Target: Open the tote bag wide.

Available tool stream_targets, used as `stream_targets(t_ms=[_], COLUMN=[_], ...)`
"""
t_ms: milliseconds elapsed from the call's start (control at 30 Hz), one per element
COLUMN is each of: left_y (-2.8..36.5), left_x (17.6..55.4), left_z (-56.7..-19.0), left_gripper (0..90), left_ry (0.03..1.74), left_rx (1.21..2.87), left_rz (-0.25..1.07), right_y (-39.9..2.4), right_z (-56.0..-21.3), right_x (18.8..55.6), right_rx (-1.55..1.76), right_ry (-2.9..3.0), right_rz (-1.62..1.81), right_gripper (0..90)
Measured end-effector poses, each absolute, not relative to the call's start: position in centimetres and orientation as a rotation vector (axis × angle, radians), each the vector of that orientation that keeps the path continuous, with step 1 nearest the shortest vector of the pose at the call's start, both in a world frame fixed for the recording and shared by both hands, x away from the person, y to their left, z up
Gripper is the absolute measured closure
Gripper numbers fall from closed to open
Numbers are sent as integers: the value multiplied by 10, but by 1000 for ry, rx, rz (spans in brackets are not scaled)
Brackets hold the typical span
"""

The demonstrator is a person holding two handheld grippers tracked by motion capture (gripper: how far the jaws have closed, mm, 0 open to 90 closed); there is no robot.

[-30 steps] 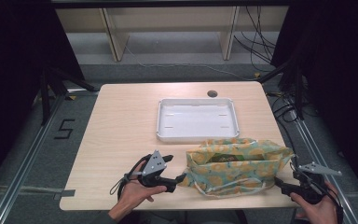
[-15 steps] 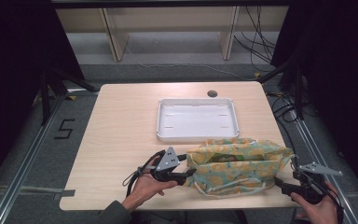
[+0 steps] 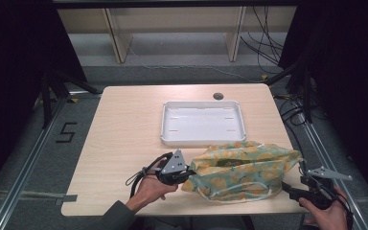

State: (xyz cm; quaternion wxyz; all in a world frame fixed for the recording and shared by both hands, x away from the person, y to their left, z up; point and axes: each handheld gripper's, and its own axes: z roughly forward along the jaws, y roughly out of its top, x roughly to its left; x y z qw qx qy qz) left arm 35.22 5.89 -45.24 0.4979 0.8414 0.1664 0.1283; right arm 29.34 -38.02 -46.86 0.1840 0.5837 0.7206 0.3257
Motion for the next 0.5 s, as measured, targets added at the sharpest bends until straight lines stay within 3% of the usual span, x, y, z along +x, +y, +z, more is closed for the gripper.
stream_targets(t_ms=[500], left_y=[126], left_x=[348], left_z=[-448], left_gripper=[892], left_ry=[480], left_rx=[2028], left_rz=[326], right_y=[-382], right_z=[-469], right_x=[295], right_rx=[1614], right_ry=[2065], right_rz=[942], right_gripper=[236])
